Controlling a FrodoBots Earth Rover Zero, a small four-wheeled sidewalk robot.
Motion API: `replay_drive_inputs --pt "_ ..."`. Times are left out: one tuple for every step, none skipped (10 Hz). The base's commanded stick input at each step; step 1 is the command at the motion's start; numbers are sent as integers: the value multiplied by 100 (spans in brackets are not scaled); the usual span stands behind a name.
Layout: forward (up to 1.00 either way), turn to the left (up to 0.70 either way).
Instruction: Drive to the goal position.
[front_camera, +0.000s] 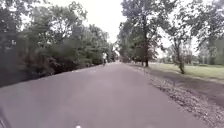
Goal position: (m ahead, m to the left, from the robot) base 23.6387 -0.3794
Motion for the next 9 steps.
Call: replay_drive_inputs --pt "100 -8" --pt "100 -8" --pt "100 -8" --pt "100 -8" --pt "100 -8" --pt "100 -8" --pt "100 -8" --pt "100 -10" --pt "100 -12"
